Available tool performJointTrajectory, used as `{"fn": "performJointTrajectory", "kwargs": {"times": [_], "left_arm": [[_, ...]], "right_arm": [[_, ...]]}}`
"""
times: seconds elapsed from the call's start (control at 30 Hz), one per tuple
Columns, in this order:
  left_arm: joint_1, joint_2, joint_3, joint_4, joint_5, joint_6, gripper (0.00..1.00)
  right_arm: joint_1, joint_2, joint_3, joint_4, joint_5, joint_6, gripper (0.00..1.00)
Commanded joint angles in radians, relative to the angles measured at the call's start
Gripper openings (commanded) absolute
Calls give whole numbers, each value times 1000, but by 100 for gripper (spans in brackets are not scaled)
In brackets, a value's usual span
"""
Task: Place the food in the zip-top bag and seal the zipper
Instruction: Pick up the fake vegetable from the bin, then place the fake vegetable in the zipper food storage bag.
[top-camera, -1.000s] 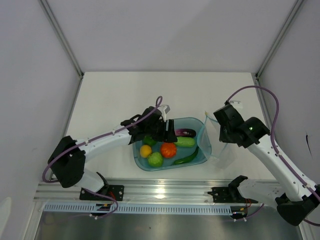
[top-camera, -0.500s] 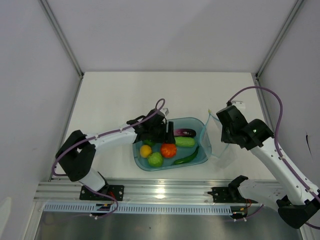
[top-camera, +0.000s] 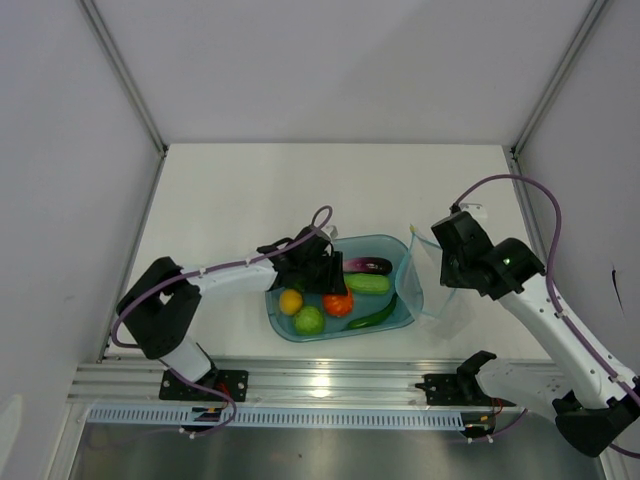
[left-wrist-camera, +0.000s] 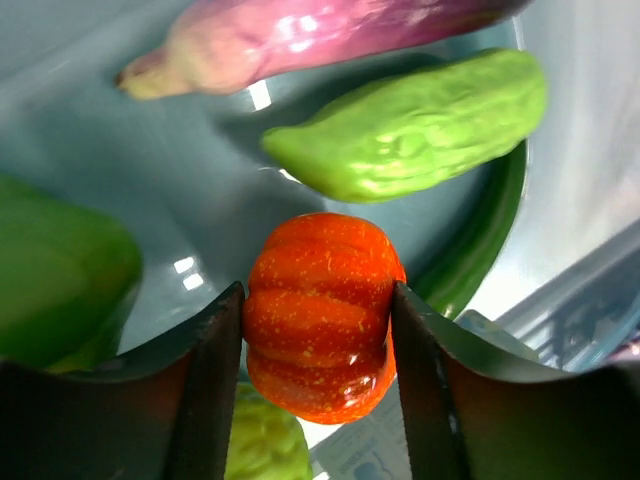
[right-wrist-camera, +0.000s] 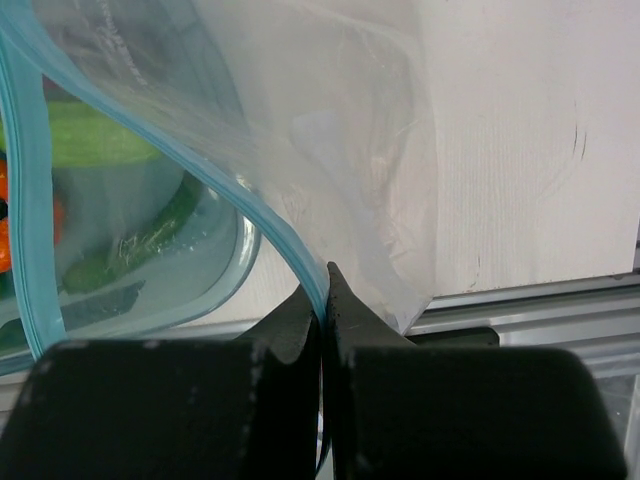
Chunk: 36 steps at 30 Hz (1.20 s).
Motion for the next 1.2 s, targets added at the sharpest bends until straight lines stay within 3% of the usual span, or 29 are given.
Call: {"fn": "performJointTrajectory", "kwargs": {"times": [0.0,0.13,0.33,0.53,0.7,0.93,1.17], "left_arm": [[-11,9,-14,37,45,7,51],[-11,-33,-25,57,77,25,24],[-11,-141,30,-21,68,56,2],[-13,-346,105,-67,83,51,1],[-33,-425,165,13,146,1,2],[-73,-318,194,215,252,-136,1],[-168,-150,343,212,250,-161,1]], "right_arm": [[-3,1,-5,16,-1,-20,0],[-2,-1,-9,20,-5,-19,0],[-3,8,-12,33,-5,-16,0],[-3,22,-14,42,6,-14,0],[-5,40,-20,57,2,-12,0],[-5,50,-15,76,-22,-3,0],[-3,47,-3,85,-37,12,0]]}}
